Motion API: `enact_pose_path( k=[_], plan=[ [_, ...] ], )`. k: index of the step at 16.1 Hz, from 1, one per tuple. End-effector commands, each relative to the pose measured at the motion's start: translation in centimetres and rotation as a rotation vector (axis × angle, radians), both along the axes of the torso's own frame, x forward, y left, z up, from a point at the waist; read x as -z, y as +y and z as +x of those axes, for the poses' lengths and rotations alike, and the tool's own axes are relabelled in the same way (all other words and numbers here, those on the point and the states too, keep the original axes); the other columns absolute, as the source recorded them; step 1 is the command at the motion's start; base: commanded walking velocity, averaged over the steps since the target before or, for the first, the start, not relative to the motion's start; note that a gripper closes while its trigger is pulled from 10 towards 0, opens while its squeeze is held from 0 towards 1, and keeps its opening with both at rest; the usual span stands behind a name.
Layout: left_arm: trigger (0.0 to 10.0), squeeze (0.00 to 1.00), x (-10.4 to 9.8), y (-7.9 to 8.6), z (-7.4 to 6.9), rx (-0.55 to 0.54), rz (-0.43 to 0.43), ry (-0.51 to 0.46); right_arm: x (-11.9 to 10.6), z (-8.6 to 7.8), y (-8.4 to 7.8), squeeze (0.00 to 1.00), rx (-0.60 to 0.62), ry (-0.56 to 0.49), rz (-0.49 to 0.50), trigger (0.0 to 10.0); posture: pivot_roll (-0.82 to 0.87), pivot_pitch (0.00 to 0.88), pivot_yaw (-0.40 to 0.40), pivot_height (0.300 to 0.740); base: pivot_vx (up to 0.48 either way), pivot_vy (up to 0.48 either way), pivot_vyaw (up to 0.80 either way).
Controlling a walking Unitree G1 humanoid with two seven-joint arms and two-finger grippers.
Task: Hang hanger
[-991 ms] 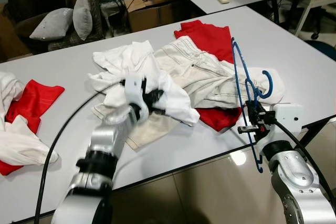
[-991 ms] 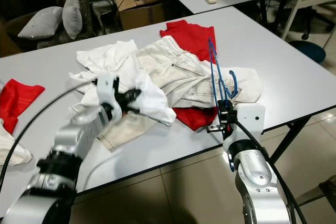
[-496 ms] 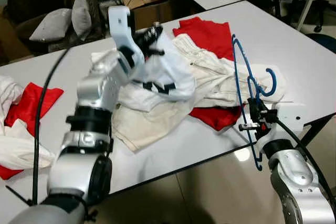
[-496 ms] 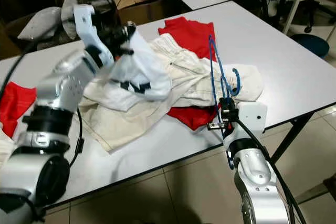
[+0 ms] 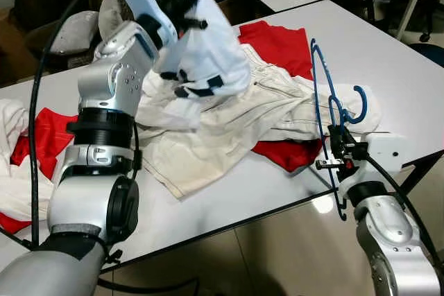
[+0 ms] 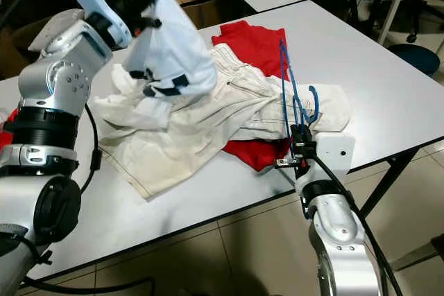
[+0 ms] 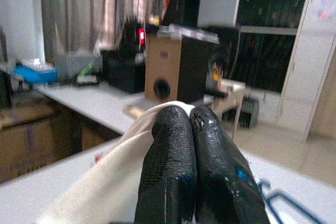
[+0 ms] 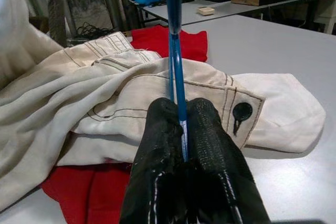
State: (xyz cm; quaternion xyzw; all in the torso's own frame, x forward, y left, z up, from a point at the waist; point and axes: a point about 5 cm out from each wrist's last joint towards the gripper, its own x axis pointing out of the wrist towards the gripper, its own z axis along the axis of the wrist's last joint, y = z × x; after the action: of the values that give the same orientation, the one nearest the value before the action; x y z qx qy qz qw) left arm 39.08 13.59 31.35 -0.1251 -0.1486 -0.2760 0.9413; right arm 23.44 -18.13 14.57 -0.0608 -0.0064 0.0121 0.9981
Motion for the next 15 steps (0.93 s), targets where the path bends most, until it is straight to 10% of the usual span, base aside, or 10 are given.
enact_pose_path(
  k=[1,4,7,12,15],
  plan=[
    [0.0,0.0,-2.4,1.0,-0.3,-0.006,-0.06,-0.09,0.1,-0.2,-0.3,0.0,0.006,0.003,0.01,10.0,0.01,0.0,0.205,0.74,0.0,0.0,0.0],
    [0.0,0.0,-3.4,0.9,-0.6,0.081,-0.075,-0.109,-0.2,-0.2,-0.5,0.0,0.013,-0.015,0.032,10.0,0.0,0.0,0.205,0.74,0.0,0.0,0.0],
    [0.0,0.0,-0.9,-0.1,-2.5,0.362,0.262,-0.053,-0.2,-0.3,0.2,0.0,-0.029,-0.018,0.03,10.0,0.0,0.0,0.207,0.74,0.0,0.0,0.0],
    [0.0,0.0,-2.8,6.3,-3.9,0.262,0.269,-0.065,0.0,-0.3,0.4,0.0,-0.057,-0.008,0.034,10.0,0.03,0.0,0.179,0.74,0.0,0.0,0.0],
    [0.0,0.0,0.7,2.1,-2.7,0.338,0.343,0.034,0.2,0.2,1.0,0.0,-0.088,0.007,0.02,10.0,0.02,0.0,0.167,0.74,0.0,0.0,0.0]
  ],
)
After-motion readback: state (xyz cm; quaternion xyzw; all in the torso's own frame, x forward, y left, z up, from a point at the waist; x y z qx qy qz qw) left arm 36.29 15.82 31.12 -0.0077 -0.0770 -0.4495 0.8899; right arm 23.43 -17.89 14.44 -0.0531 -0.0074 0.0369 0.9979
